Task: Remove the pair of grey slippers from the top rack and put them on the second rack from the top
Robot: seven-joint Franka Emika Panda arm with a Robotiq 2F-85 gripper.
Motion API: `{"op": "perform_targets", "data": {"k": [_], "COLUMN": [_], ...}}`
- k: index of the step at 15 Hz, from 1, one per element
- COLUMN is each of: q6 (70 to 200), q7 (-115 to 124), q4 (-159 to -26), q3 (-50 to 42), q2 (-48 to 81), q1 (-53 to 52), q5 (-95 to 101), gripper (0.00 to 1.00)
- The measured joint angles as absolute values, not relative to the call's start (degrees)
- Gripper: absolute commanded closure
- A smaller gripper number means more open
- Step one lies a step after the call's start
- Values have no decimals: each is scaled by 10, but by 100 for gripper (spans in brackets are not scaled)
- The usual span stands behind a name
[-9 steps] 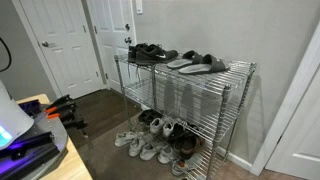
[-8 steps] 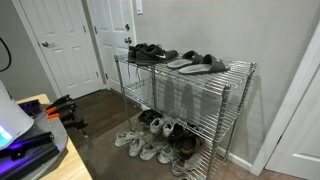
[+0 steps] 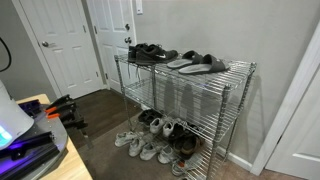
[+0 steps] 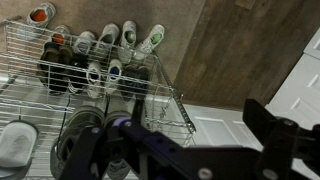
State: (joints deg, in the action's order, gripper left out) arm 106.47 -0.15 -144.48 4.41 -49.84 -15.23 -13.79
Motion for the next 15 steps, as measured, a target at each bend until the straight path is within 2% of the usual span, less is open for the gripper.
{"op": "perform_targets", "data": {"k": [9,15], "q6": [1074,1184], "q7": [0,2], "q4": [-1442,-1390], "q3": [45,31], "q2": [-489,-350], "q1": [-140,-83], "q5": [-138,-138], "gripper": [0,0]}}
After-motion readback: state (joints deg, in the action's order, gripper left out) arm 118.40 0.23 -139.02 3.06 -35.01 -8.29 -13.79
